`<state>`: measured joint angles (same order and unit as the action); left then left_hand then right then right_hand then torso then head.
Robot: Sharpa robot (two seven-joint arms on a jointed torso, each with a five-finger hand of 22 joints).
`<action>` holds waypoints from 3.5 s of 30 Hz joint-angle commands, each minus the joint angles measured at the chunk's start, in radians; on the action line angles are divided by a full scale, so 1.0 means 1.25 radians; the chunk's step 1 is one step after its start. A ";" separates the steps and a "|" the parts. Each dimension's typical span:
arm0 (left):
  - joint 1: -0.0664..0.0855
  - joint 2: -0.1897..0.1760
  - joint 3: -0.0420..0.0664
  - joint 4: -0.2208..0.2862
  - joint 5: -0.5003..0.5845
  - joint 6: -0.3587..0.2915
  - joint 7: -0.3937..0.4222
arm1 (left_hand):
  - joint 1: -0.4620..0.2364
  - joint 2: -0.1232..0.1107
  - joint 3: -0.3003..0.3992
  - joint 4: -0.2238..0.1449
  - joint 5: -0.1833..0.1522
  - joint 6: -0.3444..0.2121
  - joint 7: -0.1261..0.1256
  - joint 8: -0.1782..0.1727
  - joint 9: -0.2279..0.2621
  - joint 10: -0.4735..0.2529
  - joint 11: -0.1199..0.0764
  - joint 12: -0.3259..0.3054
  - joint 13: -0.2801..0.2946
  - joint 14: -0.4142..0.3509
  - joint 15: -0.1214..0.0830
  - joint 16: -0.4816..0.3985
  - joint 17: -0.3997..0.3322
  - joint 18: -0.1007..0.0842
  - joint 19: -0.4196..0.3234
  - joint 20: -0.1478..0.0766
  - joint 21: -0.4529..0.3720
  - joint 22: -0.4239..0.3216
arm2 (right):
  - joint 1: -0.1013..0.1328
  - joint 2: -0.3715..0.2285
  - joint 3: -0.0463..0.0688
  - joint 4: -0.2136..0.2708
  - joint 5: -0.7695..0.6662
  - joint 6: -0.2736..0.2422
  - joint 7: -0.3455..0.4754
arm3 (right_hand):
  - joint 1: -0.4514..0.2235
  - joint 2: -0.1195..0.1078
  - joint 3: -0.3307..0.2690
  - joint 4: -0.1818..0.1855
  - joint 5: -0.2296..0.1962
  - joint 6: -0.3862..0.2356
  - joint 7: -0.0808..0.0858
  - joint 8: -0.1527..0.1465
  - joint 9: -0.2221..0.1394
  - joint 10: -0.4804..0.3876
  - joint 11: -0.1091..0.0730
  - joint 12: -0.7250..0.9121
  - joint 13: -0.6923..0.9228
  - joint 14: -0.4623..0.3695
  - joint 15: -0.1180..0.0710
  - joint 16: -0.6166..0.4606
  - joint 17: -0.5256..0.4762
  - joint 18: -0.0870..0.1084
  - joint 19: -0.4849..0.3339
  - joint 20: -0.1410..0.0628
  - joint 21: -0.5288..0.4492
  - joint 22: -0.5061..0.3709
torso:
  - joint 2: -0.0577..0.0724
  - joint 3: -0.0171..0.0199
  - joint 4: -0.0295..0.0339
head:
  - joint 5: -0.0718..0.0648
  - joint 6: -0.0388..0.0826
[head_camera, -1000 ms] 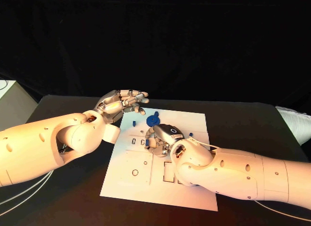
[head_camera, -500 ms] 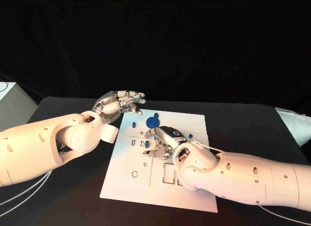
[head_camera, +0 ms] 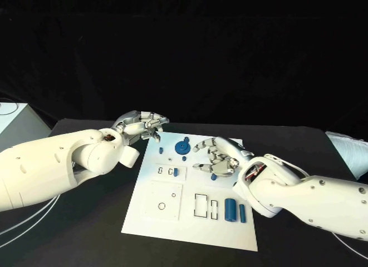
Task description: Assemble the parts on the task board
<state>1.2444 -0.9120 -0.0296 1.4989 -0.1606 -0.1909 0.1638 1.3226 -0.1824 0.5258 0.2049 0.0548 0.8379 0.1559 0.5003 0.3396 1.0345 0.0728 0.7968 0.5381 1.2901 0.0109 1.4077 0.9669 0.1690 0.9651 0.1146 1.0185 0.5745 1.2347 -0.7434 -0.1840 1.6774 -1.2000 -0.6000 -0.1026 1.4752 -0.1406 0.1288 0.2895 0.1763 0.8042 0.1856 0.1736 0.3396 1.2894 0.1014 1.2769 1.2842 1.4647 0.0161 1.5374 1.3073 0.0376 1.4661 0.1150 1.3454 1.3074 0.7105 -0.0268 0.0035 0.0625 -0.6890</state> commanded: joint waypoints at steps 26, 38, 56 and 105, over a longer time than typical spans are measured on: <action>0.019 0.118 -0.028 -0.028 -0.652 0.172 -0.523 | -0.115 0.002 -0.029 0.071 0.000 -0.071 -0.020 0.188 0.115 -0.001 -0.012 0.284 0.191 0.128 -0.012 0.083 0.255 -0.007 0.107 -0.015 0.127 0.128 | 0.066 -0.123 0.002 -0.041 0.243 -0.005 0.048 | -0.017 0.016 0.015 0.000 0.029 0.020 -0.005 0.010 0.002 0.009 -0.007 0.015 0.005 0.070 -0.001 0.000 0.158 0.014 0.004 0.001 -0.012 0.078 | -0.026 0.0139 -0.0057 | 0.034 -0.027; 0.021 0.142 -0.029 -0.044 -0.663 0.208 -0.530 | -0.131 0.003 -0.032 0.071 0.000 -0.064 -0.025 0.209 0.129 0.003 -0.016 0.294 0.197 0.130 -0.014 0.083 0.260 -0.008 0.108 -0.016 0.130 0.133 | 0.070 -0.126 0.002 -0.043 0.245 -0.003 0.031 | -0.021 0.015 0.014 0.001 0.031 0.019 -0.005 0.010 0.002 0.009 -0.007 0.016 0.005 0.070 -0.001 0.000 0.159 0.014 0.004 0.001 -0.012 0.078 | -0.023 0.0127 -0.0059 | 0.036 -0.032; 0.021 0.173 -0.032 -0.071 -0.659 0.293 -0.540 | -0.175 0.007 -0.052 0.072 -0.001 -0.079 -0.024 0.222 0.145 -0.013 -0.014 0.291 0.182 0.125 -0.013 0.079 0.252 -0.007 0.102 -0.016 0.130 0.128 | 0.070 -0.121 0.002 -0.043 0.218 0.006 0.024 | -0.020 0.010 0.015 -0.002 0.033 0.020 -0.005 0.011 0.001 0.010 -0.007 0.017 0.005 0.070 -0.001 -0.001 0.157 0.015 0.003 0.000 -0.016 0.075 | -0.022 0.0127 -0.0052 | 0.029 -0.044; 0.020 0.194 -0.035 -0.091 -0.630 0.324 -0.542 | -0.100 0.051 0.042 0.063 0.000 -0.097 -0.029 0.240 0.170 -0.025 -0.019 0.297 0.172 0.123 -0.017 0.077 0.254 -0.006 0.094 -0.018 0.134 0.124 | 0.070 -0.113 0.002 -0.038 0.194 0.017 0.015 | -0.019 0.009 0.018 -0.002 0.034 0.023 -0.006 0.012 0.001 0.012 -0.008 0.019 0.006 0.070 -0.002 -0.002 0.156 0.015 0.003 0.000 -0.016 0.075 | -0.019 0.0142 -0.0043 | 0.018 -0.058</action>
<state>1.2689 -0.6723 -0.0737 1.3851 -0.9628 0.1918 -0.5142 1.1898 -0.1195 0.5743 0.2847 0.0548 0.7234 0.1210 0.7958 0.5498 1.0109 0.0498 1.1648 0.7528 1.4489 -0.0089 1.5094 1.2837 0.1693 1.0878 0.0912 1.1801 0.7294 1.3218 -0.8857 -0.1816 1.6280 -0.9455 -0.5943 -0.0848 1.4554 -0.1209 0.1438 0.2882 0.2150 0.8273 0.1767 0.1855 0.3417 1.3004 0.0907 1.2948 1.2913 1.4647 0.0161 1.5375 1.3074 0.0376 1.4661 0.1149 1.3282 1.3079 0.6866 -0.0089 -0.0020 0.0857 -0.7604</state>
